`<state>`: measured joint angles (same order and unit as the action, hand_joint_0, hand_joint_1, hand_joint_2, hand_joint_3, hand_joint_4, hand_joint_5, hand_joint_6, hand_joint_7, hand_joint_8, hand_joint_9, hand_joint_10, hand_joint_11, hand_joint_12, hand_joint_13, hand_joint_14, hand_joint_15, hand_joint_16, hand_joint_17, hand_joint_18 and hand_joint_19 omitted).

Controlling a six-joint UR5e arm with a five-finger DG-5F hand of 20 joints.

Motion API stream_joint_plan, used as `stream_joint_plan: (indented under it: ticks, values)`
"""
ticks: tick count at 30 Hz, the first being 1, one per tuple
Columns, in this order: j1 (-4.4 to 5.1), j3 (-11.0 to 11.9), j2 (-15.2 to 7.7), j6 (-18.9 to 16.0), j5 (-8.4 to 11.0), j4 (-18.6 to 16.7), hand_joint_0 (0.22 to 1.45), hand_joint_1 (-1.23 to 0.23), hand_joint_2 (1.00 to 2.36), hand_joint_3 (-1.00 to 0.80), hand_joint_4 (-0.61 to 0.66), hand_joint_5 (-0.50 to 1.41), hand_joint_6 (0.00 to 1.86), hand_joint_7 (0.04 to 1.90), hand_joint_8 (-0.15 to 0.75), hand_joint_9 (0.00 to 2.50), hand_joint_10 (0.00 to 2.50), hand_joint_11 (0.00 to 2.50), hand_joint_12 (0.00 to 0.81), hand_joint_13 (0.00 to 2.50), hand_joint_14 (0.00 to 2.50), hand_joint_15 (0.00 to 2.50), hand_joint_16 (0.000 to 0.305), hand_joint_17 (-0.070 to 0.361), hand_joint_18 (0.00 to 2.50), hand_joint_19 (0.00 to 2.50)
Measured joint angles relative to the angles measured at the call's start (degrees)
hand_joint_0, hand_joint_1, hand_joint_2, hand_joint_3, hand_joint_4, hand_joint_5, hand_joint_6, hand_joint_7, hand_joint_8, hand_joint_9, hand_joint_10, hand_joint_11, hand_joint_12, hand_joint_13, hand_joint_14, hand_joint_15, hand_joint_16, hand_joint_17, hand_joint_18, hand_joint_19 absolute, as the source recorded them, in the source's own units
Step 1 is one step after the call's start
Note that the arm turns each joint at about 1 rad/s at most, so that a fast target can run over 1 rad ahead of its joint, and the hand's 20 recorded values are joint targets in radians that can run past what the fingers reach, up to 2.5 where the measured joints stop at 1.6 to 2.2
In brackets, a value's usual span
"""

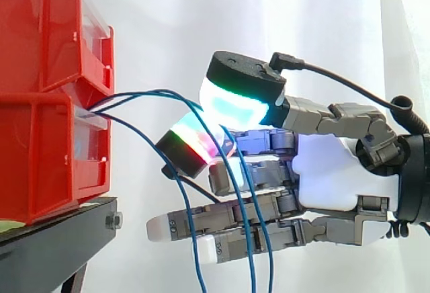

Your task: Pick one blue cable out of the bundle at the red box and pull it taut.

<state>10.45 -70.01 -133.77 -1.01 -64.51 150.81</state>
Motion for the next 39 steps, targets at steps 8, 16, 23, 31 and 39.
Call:
stream_joint_plan:
  ticks: [8, 16, 23, 31, 39]
  values:
    - [0.01, 0.01, 0.00, -0.05, 0.00, 0.01, 0.60, -0.79, 1.00, -0.04, -0.14, -0.11, 0.85, 1.19, 0.253, 1.20, 0.01, 0.88, 0.347, 0.53, 0.01, 0.18, 0.052, 0.118, 0.65, 0.31]
    - [0.01, -0.01, 0.01, -0.39, 0.02, 0.52, 0.60, -0.80, 1.00, -0.01, -0.14, -0.10, 0.85, 1.18, 0.276, 1.18, 0.01, 0.87, 0.353, 0.55, 0.01, 0.19, 0.053, 0.119, 0.68, 0.30]
    - [-0.13, -0.02, 0.02, -1.03, -0.13, 4.62, 0.60, -0.81, 1.00, 0.00, -0.14, -0.10, 0.85, 1.17, 0.282, 1.01, 0.01, 0.70, 0.358, 0.54, 0.01, 0.18, 0.054, 0.121, 0.68, 0.31]
    - [-0.19, -0.03, 0.07, -2.79, -0.04, 9.09, 0.60, -0.82, 1.00, -0.01, -0.14, -0.10, 0.84, 1.17, 0.274, 0.91, 0.01, 0.54, 0.358, 0.53, 0.01, 0.17, 0.054, 0.122, 0.68, 0.31]
    - [-0.27, -0.03, 1.09, -4.17, -0.05, 12.68, 0.59, -0.82, 1.00, -0.01, -0.14, -0.10, 0.84, 1.18, 0.273, 0.88, 0.01, 0.53, 0.356, 0.49, 0.01, 0.18, 0.054, 0.122, 0.66, 0.31]
